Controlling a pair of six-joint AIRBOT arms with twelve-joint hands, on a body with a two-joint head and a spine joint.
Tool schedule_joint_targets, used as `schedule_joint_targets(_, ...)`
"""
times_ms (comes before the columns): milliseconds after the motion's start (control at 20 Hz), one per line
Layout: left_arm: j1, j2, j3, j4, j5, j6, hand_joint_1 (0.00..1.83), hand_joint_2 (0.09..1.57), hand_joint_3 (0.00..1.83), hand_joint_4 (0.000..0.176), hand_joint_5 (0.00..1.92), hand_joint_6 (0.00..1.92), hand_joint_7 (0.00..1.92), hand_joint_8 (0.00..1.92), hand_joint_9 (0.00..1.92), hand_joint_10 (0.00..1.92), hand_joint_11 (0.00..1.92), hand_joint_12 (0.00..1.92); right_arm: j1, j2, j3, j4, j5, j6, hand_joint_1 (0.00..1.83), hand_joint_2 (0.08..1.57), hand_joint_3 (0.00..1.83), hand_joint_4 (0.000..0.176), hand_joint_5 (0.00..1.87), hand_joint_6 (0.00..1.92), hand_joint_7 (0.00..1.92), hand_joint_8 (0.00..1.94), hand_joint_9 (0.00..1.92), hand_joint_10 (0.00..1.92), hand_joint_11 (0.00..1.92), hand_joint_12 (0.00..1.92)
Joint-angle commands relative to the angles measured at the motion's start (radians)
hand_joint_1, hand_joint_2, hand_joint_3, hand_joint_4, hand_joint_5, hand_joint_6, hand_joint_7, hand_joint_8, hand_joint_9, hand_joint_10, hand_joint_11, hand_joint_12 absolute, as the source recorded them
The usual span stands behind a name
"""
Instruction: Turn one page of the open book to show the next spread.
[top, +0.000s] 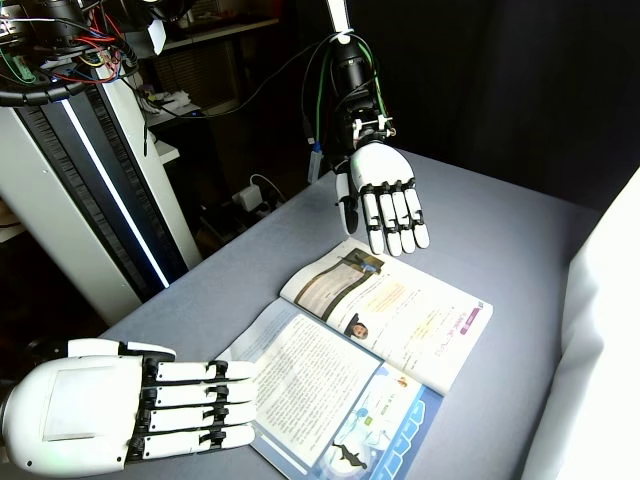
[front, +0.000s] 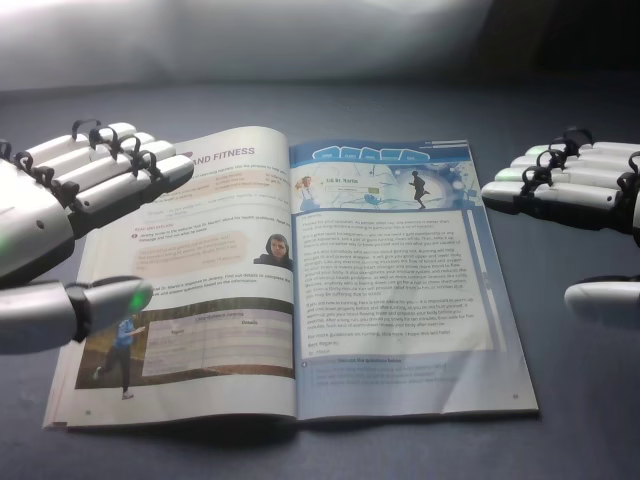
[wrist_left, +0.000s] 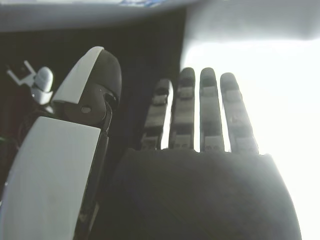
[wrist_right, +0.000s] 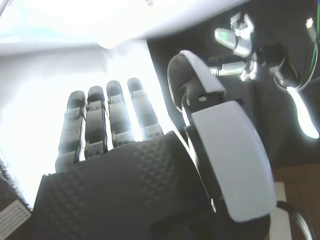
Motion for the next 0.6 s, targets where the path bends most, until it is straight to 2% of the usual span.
schedule_joint_targets(0, -0.012, -0.002, 0.0, -0.018, -0.12, -0.003, 0.0, 1.39, 0.02, 0.012, 0.0, 0.0, 0.0, 0.0, 0.0, 0.0, 0.0, 0.0, 0.017, 0.008, -0.004, 0.047, 0.118, 0.002, 0.14, 1.37, 0.02, 0.0, 0.0, 0.0, 0.0, 0.0, 0.0, 0.0, 0.0, 0.0)
schedule_joint_targets(50, -0.015, -0.003, 0.001, -0.016, -0.119, -0.003, 0.0, 1.39, 0.02, 0.015, 0.0, 0.0, 0.0, 0.0, 0.0, 0.0, 0.0, 0.0, 0.017, 0.009, -0.004, 0.048, 0.119, 0.002, 0.12, 1.36, 0.02, 0.0, 0.0, 0.0, 0.0, 0.0, 0.0, 0.0, 0.0, 0.0)
schedule_joint_targets(100, -0.017, -0.004, 0.001, -0.013, -0.116, -0.003, 0.0, 1.39, 0.02, 0.004, 0.0, 0.0, 0.0, 0.0, 0.0, 0.0, 0.0, 0.0, 0.017, 0.009, -0.004, 0.048, 0.118, 0.002, 0.1, 1.36, 0.01, 0.0, 0.0, 0.0, 0.0, 0.0, 0.0, 0.0, 0.0, 0.0)
schedule_joint_targets(250, -0.02, -0.003, 0.003, -0.004, -0.101, -0.004, 0.0, 1.39, 0.01, 0.016, 0.0, 0.0, 0.0, 0.0, 0.0, 0.0, 0.0, 0.0, 0.017, 0.009, -0.004, 0.035, 0.11, 0.003, 0.12, 1.36, 0.01, 0.0, 0.0, 0.0, 0.0, 0.0, 0.0, 0.0, 0.0, 0.0)
schedule_joint_targets(300, -0.02, -0.001, 0.003, -0.003, -0.096, -0.004, 0.0, 1.38, 0.01, 0.007, 0.0, 0.0, 0.0, 0.0, 0.0, 0.0, 0.0, 0.0, 0.023, 0.009, -0.006, 0.013, 0.091, 0.006, 0.13, 1.36, 0.01, 0.0, 0.0, 0.0, 0.0, 0.0, 0.0, 0.0, 0.0, 0.0)
schedule_joint_targets(350, -0.02, 0.003, 0.004, -0.003, -0.091, -0.004, 0.0, 1.38, 0.01, 0.001, 0.0, 0.0, 0.0, 0.0, 0.0, 0.0, 0.0, 0.0, 0.042, 0.009, -0.011, -0.028, 0.055, 0.009, 0.1, 1.37, 0.01, 0.0, 0.0, 0.0, 0.0, 0.0, 0.0, 0.0, 0.0, 0.0)
schedule_joint_targets(450, -0.02, 0.016, 0.003, -0.004, -0.078, -0.003, 0.0, 1.41, 0.02, 0.0, 0.01, 0.01, 0.0, 0.0, 0.0, 0.0, 0.0, 0.0, 0.098, 0.01, -0.028, -0.137, -0.031, 0.013, 0.01, 1.34, 0.0, 0.0, 0.0, 0.0, 0.0, 0.0, 0.0, 0.0, 0.0, 0.0)
schedule_joint_targets(550, -0.02, 0.03, -0.002, -0.011, -0.071, 0.002, 0.13, 1.42, 0.01, 0.0, 0.03, 0.01, 0.0, 0.0, 0.0, 0.0, 0.0, 0.0, 0.173, 0.006, -0.033, -0.301, -0.116, 0.097, 0.0, 1.32, 0.0, 0.0, 0.0, 0.0, 0.0, 0.0, 0.0, 0.0, 0.0, 0.0)
